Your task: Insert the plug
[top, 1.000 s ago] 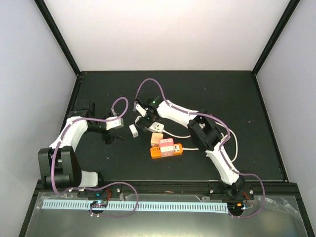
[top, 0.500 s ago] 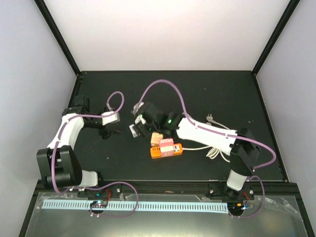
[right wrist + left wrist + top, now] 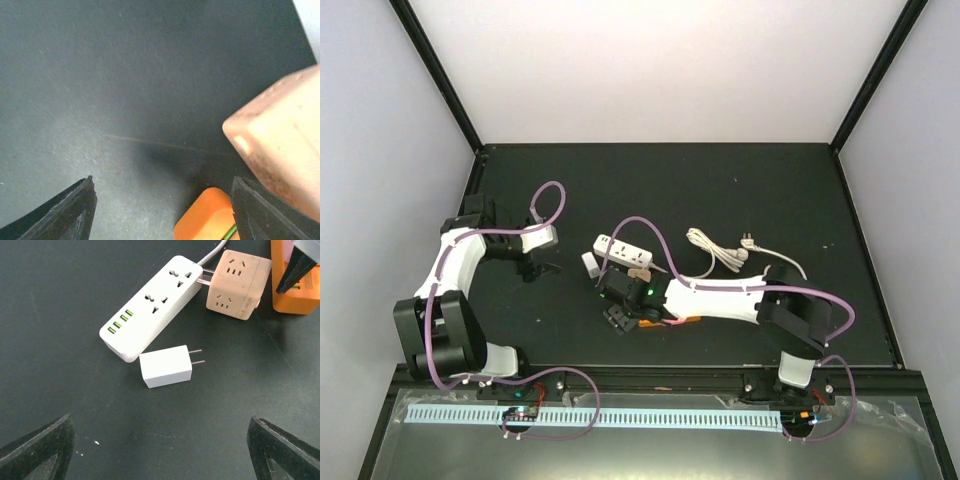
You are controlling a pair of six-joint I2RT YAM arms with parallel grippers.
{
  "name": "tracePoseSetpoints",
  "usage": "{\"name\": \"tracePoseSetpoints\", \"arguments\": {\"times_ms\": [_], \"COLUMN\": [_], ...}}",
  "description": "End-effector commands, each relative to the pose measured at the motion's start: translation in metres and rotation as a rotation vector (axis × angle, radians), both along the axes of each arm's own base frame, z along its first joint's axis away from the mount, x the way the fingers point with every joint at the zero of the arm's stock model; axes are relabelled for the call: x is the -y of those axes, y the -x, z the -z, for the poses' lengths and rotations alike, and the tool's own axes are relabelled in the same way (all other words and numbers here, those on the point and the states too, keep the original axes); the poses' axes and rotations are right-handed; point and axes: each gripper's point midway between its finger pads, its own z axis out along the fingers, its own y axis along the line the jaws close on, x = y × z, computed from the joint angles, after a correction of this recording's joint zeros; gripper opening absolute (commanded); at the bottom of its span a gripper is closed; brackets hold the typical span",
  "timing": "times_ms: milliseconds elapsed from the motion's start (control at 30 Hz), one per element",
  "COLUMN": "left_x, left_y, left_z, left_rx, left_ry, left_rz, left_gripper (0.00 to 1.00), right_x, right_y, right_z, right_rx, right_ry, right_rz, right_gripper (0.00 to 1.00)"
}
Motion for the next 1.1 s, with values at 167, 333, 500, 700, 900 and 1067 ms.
{"name": "tracePoseSetpoints", "arguments": {"times_ms": [167,333,500,700,900,1067], "left_x": [0.002,0.003,0.003,0.004,0.004,0.005], "left_y": [-0.003,-0.003,-0.005,-0.004,-0.005,-0.005], "left_z": [-0.020,-0.021,-0.025,-0.024,-0.023,-0.025], "left_rx": [0.054,0.056,0.061,0.061,0.061,0.067], "left_ry": [0.030,0.041,0.046,0.042,0.051,0.055], "left_rz": [0.022,0.028,0.029,0.038,0.047,0.052], "left_gripper": [0.95,0.95,0.95,0.95,0.95,0.95], "right_x": [0.043,0.027,0.004,0.038,0.061,0.077], "right_y": [-0.008,-0.005,0.013,0.027,0.074,0.084], "right_z": [0.014,-0.020,-0.043,-0.037,-0.031,0.004], "right_rx": [0.105,0.121,0.148,0.079,-0.076,-0.110], "right_ry": [0.150,0.067,0.066,0.128,0.083,0.201], "right_rz": [0.084,0.047,-0.024,0.058,0.029,0.046], "right_gripper": [0.74,0.72,0.54,0.47,0.18,0.17]}}
